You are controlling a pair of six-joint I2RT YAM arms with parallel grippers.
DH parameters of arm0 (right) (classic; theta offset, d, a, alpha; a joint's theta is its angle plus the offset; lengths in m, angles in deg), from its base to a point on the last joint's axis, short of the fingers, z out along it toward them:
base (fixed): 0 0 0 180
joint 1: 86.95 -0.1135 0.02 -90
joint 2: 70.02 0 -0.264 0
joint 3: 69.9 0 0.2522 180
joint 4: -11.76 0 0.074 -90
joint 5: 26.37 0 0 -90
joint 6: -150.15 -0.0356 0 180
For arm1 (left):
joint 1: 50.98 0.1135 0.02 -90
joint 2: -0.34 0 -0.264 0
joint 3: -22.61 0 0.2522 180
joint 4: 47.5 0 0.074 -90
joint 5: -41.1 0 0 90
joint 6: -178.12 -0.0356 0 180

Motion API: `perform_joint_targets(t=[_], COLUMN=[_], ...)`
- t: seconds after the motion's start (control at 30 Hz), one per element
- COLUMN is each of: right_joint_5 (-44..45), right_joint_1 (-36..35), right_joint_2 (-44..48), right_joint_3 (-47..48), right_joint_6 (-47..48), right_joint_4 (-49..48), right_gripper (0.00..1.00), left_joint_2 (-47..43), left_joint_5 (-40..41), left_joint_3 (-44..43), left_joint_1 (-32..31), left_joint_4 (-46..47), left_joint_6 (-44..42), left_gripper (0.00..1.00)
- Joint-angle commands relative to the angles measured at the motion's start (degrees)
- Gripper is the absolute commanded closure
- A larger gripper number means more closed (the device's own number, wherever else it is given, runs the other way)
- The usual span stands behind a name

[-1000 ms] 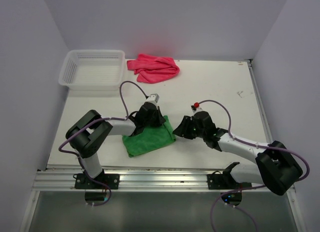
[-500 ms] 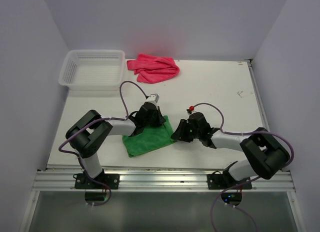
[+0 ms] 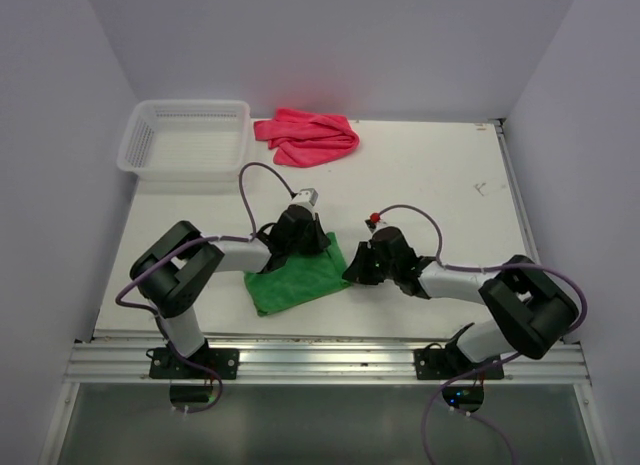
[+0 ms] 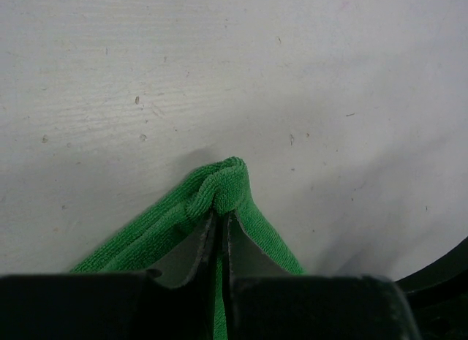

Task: Roll the towels
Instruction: Roll the towel

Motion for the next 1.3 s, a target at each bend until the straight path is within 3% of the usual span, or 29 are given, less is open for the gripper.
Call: perform_joint_targets(t=[0.0, 0.13, 0.47, 0.87, 1.27], right_joint_5=[8.09, 18.71, 30.24, 41.85, 48.17], right_joint_1=[-3.78, -10.20, -16.44, -27.08, -30.77], right_joint_2=[2.90, 4.23, 5.02, -0.08, -3.68], right_joint_3=[1.97, 6.18, 8.13, 14.98, 17.97], right_joint_6=[7.41, 10.94, 12.25, 13.75, 11.21], right_joint_4=[11.48, 18.09, 24.69, 31.20, 35.23], right_gripper=[0.97, 1.00, 1.00, 1.00, 1.00], left_joint_2=[-0.99, -1.96, -5.21, -10.83, -14.17], left_joint_5=[0.82, -0.51, -1.30, -3.06, -4.11], left_joint_3=[0.22, -0.22, -1.90, -5.68, -2.77], left_joint_1=[0.85, 1.37, 2.51, 3.04, 3.13], left_joint_4=[-5.62, -5.09, -8.16, -15.54, -15.37], left_joint_6=[-0.45, 0.16, 0.34, -1.68, -0.54], left_gripper=[1.00, 0.98, 0.89, 0.83, 0.80])
